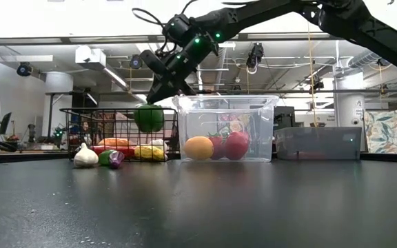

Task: Sort produce into baskets
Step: Put the large green bell pepper into the wire basket, then put the apple into the transparent bin

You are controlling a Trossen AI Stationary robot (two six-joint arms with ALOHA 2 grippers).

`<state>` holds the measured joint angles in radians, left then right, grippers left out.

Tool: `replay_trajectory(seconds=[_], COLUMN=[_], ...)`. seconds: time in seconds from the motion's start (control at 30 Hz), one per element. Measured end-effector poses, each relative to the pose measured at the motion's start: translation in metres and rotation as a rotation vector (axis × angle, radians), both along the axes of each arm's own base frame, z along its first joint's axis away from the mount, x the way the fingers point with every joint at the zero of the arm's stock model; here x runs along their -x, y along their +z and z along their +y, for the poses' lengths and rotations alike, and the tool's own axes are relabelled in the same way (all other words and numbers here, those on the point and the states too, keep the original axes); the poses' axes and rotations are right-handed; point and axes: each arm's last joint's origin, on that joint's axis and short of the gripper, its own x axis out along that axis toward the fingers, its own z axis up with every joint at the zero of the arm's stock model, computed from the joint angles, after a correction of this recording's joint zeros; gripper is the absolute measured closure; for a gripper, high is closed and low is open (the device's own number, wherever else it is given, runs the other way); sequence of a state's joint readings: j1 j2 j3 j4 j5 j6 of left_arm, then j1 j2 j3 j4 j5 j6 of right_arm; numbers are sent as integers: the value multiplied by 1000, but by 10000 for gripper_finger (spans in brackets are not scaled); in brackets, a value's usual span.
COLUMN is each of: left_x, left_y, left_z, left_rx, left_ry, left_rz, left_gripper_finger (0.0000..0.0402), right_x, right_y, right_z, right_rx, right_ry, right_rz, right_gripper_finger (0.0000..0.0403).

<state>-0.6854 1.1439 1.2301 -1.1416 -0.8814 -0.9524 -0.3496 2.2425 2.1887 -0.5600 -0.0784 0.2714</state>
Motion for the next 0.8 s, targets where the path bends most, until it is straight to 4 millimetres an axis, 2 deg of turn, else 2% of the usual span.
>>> replay_trajectory(seconds=[0.47,0.63,0.8], left_x=[0,0,-3], left_y=[-1,-4,-7], left_z=[0,0,-3], left_rx=[-3,-10,-15], left_ry=[1,1,10], left_rz=[1,10,12], left_gripper_finger=[196,196,196], right_x=[2,11,23], right_y=[3,32,59], right_z=[1,10,31], right_rx=[10,54,98], right_ry=[11,51,124], right_rz=[9,-28,-11], right_gripper_finger=[298,291,296])
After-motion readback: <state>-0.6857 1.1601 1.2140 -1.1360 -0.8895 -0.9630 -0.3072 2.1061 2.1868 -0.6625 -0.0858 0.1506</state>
